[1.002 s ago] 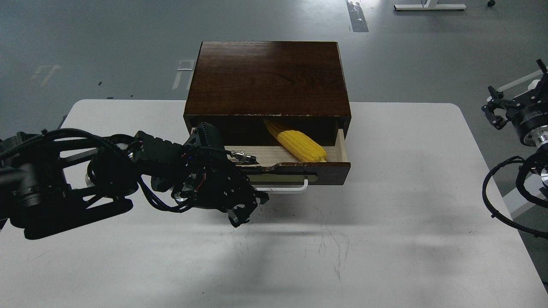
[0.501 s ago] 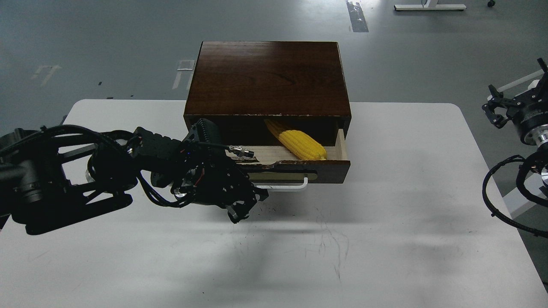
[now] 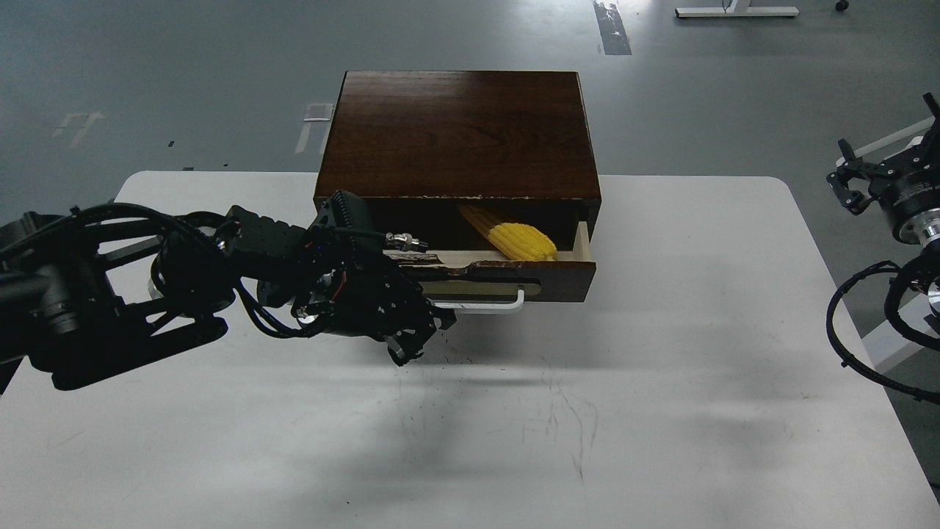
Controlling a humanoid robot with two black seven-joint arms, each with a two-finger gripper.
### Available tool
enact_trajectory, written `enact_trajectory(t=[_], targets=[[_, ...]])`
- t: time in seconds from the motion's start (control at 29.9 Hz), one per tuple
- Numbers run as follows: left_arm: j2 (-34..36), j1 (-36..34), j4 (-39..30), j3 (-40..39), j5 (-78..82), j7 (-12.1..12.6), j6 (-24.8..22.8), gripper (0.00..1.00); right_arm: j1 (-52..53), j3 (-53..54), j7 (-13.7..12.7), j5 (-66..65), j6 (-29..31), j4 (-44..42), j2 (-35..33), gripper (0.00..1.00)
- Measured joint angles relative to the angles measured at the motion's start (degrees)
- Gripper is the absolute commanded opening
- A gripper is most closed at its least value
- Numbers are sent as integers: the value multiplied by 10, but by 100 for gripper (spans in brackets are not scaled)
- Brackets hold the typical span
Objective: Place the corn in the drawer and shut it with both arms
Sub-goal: 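Push the drawer into the box with the left gripper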
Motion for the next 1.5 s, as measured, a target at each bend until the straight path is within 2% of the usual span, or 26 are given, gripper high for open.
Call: enact_trajectory(t=[0.57,0.87,1.5], targets=[[-19,-11,57,-3,-4,-3,-1,0,5,1,0,0,0,-3,-6,100],[-26,-17,65,-2,-4,-3,-1,0,5,3,0,0,0,-7,-7,100],[-59,-27,136,-5,-8,-4,0,0,4,2,1,0,0,-19,-7,100]])
